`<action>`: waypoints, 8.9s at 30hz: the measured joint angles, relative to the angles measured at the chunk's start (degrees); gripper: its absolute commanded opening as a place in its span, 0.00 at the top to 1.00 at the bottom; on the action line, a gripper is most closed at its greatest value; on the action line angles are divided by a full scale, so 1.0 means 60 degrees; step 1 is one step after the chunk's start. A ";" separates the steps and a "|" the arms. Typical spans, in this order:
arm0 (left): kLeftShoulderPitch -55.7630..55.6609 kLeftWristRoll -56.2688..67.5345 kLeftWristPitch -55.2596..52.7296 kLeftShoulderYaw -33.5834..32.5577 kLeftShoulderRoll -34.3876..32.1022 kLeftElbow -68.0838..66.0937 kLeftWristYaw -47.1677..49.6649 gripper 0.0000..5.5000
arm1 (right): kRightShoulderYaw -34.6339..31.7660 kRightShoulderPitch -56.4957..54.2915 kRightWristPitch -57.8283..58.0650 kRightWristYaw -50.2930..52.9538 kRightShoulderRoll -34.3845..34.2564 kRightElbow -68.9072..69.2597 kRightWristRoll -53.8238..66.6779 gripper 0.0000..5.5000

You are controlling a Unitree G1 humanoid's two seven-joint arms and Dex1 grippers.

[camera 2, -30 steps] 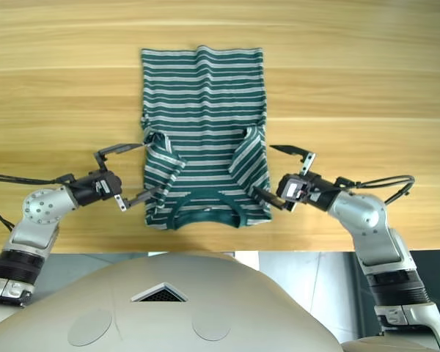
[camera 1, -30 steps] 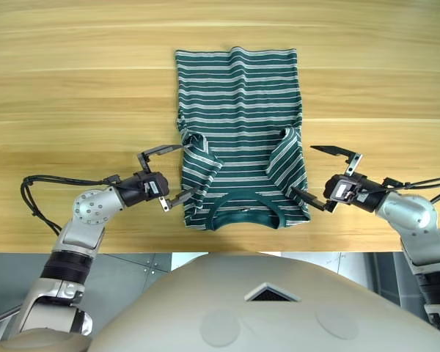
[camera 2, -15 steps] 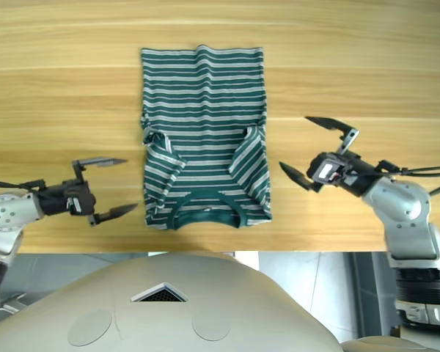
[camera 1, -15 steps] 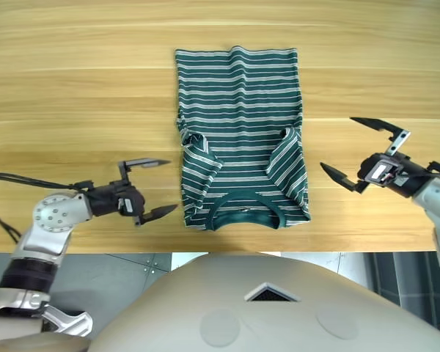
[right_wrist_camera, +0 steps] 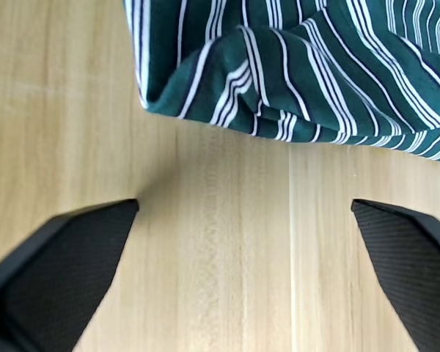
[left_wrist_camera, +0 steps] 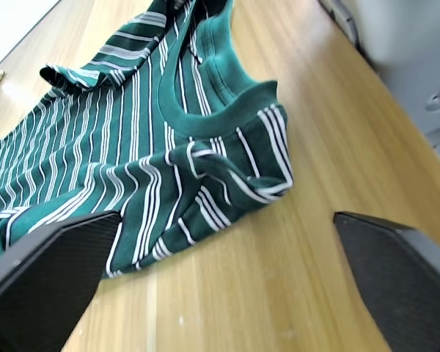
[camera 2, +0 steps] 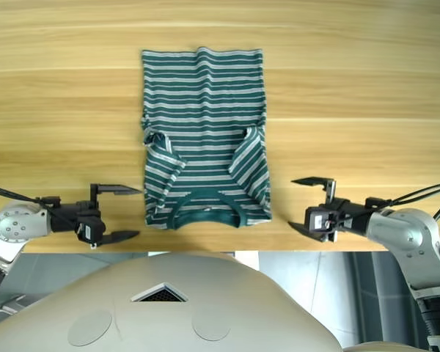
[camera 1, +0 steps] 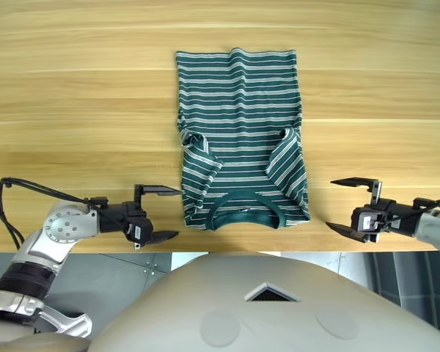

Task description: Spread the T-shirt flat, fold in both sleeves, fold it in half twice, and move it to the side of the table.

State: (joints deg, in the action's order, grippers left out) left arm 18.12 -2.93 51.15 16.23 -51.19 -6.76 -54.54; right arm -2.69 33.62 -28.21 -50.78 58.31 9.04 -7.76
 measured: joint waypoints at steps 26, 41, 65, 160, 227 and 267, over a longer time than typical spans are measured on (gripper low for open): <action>-0.0360 -0.0733 -0.0015 0.0964 0.0308 -0.0150 0.0771 0.54 | 0.1701 -0.1108 0.0156 0.0113 -0.0571 0.0242 -0.0243 0.57; -0.0589 -0.1047 -0.0024 0.1018 0.0307 -0.0559 0.0950 0.99 | 0.2058 -0.1233 0.0321 0.0173 -0.0657 0.0224 -0.0396 0.99; 0.0401 0.2825 0.0225 0.1360 -0.1229 0.1661 -0.0260 0.99 | 0.1082 0.0054 -0.0631 -0.0597 0.0228 0.1394 0.1911 0.99; -1.1296 0.0896 -0.5486 -0.5563 0.5430 -1.1660 0.6277 0.14 | 0.0559 -1.2004 -0.0634 0.2782 -0.6670 -1.3476 -0.0012 0.03; -0.8997 0.0711 -0.2541 -0.4561 0.5807 -1.1094 0.5740 0.03 | 0.1851 -0.6871 -0.1175 0.0946 -0.4718 -0.7638 0.1680 0.02; -0.8962 0.0715 -0.2342 -0.4300 0.5867 -1.1055 0.5744 0.03 | 0.3302 -0.4837 0.0462 0.0066 -0.3557 -0.1089 0.1409 0.02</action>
State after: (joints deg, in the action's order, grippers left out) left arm -35.65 1.36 37.10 -9.57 -15.99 -73.09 -20.08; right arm 17.12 4.59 -25.43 -50.38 36.96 2.50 0.70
